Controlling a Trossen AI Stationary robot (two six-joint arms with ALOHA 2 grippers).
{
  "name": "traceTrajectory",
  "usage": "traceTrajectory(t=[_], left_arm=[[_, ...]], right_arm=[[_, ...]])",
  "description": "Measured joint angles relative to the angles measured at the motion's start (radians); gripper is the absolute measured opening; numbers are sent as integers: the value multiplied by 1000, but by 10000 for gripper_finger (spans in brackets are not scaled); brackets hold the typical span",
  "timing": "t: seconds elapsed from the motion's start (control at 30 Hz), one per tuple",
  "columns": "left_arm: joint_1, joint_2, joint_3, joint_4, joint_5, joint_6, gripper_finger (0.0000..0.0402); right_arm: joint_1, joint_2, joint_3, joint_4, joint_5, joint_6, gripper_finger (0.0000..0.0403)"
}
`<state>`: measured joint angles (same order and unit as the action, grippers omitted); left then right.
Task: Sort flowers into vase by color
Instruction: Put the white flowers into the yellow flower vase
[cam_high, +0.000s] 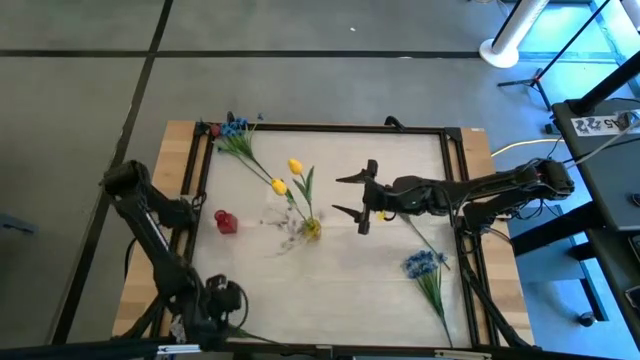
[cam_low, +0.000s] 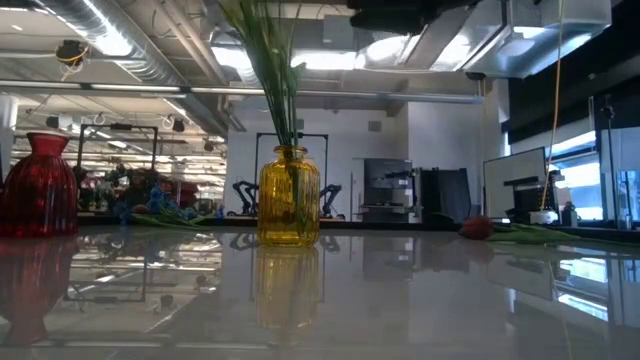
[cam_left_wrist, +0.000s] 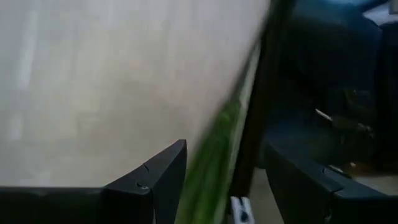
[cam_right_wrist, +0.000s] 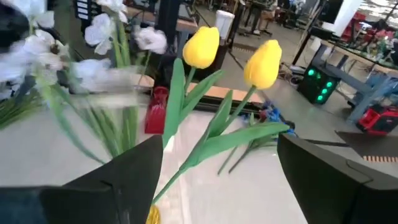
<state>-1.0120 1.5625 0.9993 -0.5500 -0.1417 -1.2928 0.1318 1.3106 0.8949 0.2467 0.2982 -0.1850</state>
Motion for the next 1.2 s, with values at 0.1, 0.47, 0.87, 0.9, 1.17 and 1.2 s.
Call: traceTrajectory(t=[0.1,0.47,0.87,0.9,1.17,1.2], left_arm=[[-40,47,0,58,0,-49,208],[-91,191,0,53,110,-113,207],[13,205,13,-56,36,53,37],[38,205,24,-83,-13,105,21],[304,222,78,106,-193,611,10],[336,234,79,159,-193,670,10]], right_arm=[[0,0,0,-29,21,24,316],[0,0,0,-40,24,57,316],[64,-52,-1,-49,57,-49,316],[84,-62,-1,-54,66,-56,316],[255,-96,-1,-196,121,70,316],[277,-86,-1,-203,127,107,316]])
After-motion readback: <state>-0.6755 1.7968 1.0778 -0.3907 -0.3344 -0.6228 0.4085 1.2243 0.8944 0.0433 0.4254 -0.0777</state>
